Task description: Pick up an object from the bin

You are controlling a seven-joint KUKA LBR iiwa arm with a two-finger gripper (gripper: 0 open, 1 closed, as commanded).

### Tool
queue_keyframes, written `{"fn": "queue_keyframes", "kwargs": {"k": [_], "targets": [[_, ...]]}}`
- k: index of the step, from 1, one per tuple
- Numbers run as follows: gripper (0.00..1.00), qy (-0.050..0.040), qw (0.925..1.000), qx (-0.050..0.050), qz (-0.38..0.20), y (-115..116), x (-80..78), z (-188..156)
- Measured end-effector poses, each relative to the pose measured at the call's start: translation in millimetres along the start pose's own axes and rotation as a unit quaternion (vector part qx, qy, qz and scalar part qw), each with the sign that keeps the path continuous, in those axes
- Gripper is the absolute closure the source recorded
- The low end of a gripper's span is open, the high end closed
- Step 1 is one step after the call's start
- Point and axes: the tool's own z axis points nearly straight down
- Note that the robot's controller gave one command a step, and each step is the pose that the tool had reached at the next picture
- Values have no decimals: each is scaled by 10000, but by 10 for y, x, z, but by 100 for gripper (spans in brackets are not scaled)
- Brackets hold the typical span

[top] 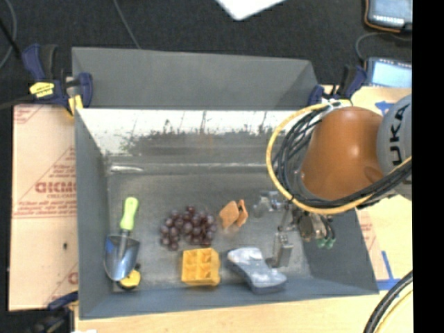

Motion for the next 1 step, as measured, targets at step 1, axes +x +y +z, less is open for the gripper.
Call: {"fn": "queue_keyframes", "kwargs": {"k": [1], "targets": [[0,0,10000,1,-5,-1,0,0]]}}
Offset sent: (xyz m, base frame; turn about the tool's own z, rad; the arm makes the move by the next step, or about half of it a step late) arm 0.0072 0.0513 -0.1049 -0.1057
